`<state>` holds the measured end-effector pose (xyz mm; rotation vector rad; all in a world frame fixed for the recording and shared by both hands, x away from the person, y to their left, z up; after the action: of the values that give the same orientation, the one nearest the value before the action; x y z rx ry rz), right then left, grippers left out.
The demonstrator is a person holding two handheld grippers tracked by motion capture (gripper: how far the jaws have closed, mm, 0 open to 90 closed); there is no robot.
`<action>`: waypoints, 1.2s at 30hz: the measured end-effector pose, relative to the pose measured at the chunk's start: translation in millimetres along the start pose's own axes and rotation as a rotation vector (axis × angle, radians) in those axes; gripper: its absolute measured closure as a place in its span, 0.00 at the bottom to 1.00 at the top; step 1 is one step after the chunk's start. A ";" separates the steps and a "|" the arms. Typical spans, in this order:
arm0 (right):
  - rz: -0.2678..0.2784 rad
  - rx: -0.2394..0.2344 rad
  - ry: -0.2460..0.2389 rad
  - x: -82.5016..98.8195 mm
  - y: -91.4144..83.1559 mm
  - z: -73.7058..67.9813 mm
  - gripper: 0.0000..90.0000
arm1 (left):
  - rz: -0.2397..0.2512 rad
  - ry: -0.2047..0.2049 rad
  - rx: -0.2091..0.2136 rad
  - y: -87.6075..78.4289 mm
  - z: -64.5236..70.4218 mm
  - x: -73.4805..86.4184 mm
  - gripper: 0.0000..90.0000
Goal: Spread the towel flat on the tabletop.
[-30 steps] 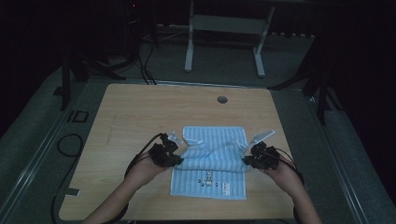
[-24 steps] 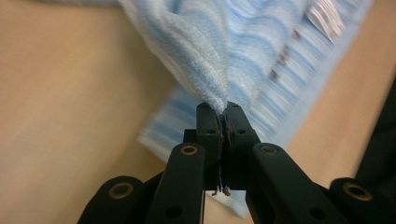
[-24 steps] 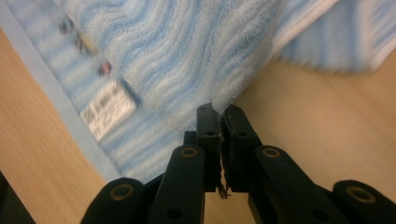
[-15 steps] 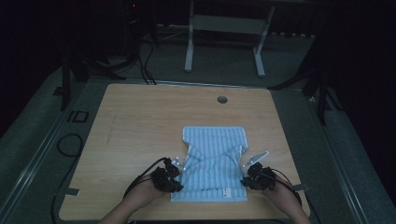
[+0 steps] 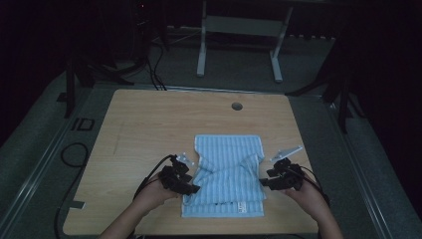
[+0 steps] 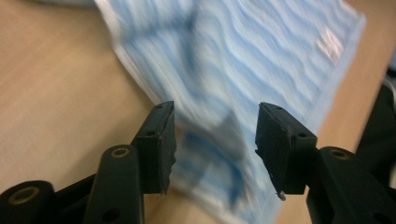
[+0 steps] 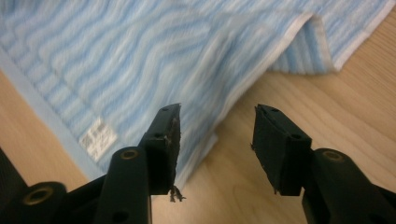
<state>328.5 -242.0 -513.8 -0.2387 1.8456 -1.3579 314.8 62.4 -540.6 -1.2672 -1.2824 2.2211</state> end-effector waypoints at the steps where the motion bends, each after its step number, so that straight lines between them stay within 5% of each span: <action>1: -0.003 -0.009 0.006 -3.7 3.5 2.6 0.57 | 0.002 -0.002 -0.009 2.1 -3.4 -3.1 0.50; 6: -0.037 0.032 0.045 -17.7 23.7 20.3 0.56 | 0.003 0.009 -0.094 14.8 -25.7 -33.3 0.50; 9: -0.039 -0.012 0.100 -28.8 33.4 29.0 0.54 | -0.017 -0.032 -0.059 25.5 -34.3 -48.5 0.49; 12: -0.064 -0.039 0.112 -34.9 44.4 30.7 0.52 | -0.065 -0.043 -0.078 44.0 -40.8 -58.4 0.48; 14: -0.090 -0.038 0.093 -36.1 51.6 28.0 0.65 | -0.089 -0.037 -0.076 54.6 -40.4 -60.0 0.51; 17: -0.113 -0.013 0.032 -33.9 55.4 22.9 0.93 | -0.088 -0.018 -0.067 59.4 -37.7 -58.9 0.87; 19: -0.107 -0.004 0.007 -32.5 51.2 20.7 0.99 | -0.070 -0.028 -0.063 55.3 -36.3 -57.9 0.95; 25: -0.052 0.039 -0.022 -24.6 22.2 16.7 0.99 | -0.030 -0.035 -0.134 24.1 -42.3 -47.6 0.96; 30: -0.030 0.029 -0.017 -7.5 6.8 13.6 0.99 | -0.036 -0.088 -0.121 12.7 -51.5 -25.9 0.95; 34: -0.087 0.015 -0.011 9.1 14.7 13.0 0.99 | -0.112 -0.097 -0.075 22.0 -54.7 -8.3 0.93; 36: -0.151 0.002 -0.031 15.1 22.3 11.8 0.89 | -0.147 -0.077 -0.114 22.4 -57.3 -3.9 0.82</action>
<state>333.7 -250.1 -541.6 -0.4025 1.8302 -1.4498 366.7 79.4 -569.2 -1.0958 -1.4993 2.1398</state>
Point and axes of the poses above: each handheld gripper's, and its own axes: y roughly forward along the jaws, x roughly out of its underside, z roughly to its right, the point moved 5 cm from there along y, roughly forward along the jaws, and after that the axes turned 4 degrees about y, right-handed, at the moved point
